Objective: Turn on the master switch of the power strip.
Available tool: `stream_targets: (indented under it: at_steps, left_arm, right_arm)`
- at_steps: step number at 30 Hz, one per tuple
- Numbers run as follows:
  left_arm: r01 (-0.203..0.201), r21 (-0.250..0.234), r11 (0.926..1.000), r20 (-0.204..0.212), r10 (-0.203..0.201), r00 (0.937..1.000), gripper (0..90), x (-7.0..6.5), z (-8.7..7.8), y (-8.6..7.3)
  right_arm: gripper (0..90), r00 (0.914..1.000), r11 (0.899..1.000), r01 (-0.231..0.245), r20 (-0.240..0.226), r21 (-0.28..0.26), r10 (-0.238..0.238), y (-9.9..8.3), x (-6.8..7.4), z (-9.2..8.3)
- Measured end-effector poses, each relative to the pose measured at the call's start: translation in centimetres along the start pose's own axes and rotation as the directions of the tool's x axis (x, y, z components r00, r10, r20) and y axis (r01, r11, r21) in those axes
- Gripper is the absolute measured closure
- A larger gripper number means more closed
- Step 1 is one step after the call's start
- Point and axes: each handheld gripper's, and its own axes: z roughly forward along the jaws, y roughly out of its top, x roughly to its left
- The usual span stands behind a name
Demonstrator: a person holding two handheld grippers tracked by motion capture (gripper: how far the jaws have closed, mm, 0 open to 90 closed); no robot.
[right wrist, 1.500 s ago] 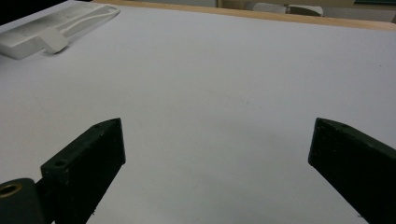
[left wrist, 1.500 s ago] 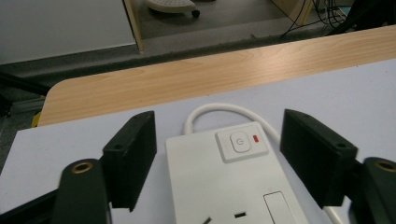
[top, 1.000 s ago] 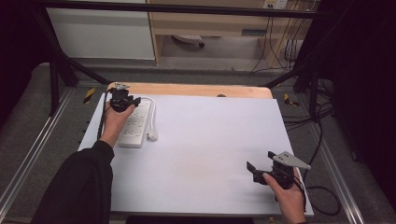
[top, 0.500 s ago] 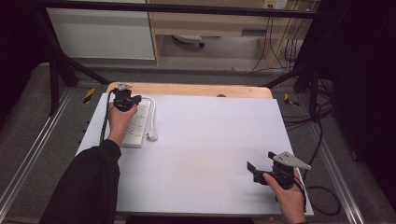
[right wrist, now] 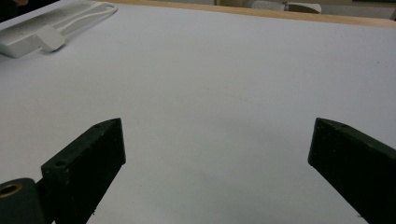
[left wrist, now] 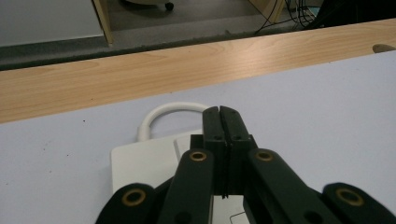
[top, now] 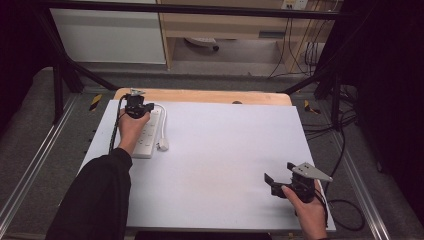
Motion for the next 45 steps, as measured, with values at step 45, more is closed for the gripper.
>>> stream_targets:
  at_steps: [45]
  left_arm:
    - [-0.016,0.102,0.9947,-0.02,0.018,0.9996,90.0,-0.1,1.2,-0.2]
  right_arm:
    - [4.3,1.0,1.0,-0.006,0.005,-0.007,0.006,-0.1,-0.1,-0.3]
